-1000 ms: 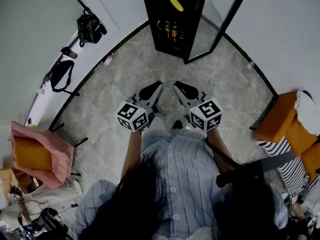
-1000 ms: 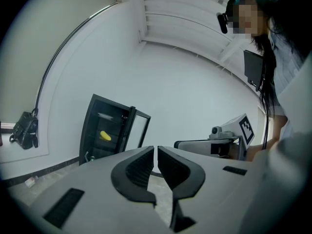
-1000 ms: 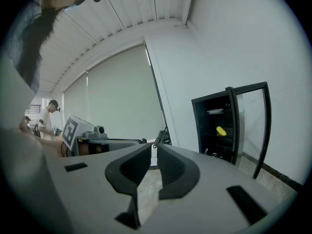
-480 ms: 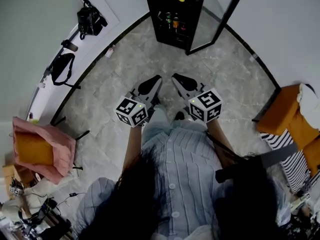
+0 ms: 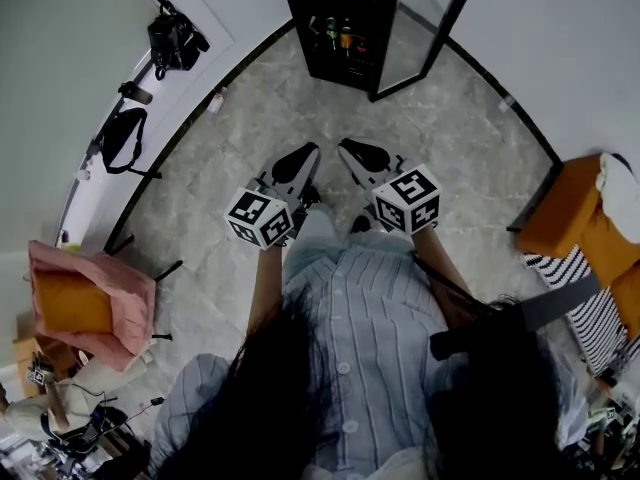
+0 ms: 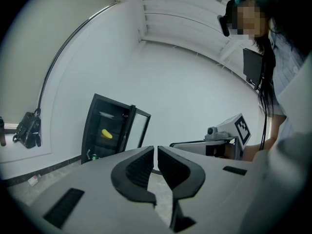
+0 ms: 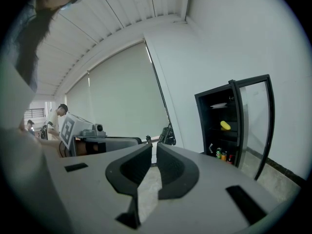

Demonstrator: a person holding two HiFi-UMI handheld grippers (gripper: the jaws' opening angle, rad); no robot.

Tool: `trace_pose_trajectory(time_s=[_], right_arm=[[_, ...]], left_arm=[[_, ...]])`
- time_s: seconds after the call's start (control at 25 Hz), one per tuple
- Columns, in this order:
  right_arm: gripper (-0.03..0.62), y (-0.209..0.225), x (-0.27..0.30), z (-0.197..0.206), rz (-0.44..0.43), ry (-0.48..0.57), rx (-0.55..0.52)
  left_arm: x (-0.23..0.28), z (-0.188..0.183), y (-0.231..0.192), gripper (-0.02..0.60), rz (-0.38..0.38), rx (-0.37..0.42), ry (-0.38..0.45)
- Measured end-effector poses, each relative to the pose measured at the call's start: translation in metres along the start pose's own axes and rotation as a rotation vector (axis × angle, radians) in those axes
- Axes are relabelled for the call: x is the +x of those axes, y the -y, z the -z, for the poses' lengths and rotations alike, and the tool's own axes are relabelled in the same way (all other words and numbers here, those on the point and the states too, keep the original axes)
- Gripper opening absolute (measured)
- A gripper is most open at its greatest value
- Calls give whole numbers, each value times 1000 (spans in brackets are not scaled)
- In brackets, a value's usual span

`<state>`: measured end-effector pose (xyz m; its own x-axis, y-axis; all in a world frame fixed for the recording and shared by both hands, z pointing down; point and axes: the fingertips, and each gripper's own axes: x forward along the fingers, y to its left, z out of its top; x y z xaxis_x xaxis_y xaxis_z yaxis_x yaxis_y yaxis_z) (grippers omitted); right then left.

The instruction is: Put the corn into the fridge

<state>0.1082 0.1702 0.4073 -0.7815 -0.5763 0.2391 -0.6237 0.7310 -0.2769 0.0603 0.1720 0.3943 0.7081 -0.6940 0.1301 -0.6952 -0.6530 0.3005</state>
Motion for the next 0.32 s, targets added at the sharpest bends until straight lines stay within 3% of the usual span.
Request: trace_pose_trajectory(time_s=[0.32], right_arm=[[39,-3,5,-4,-9,-13,-31]], left_arm=[[1,-6,-4,15,6,4,23]])
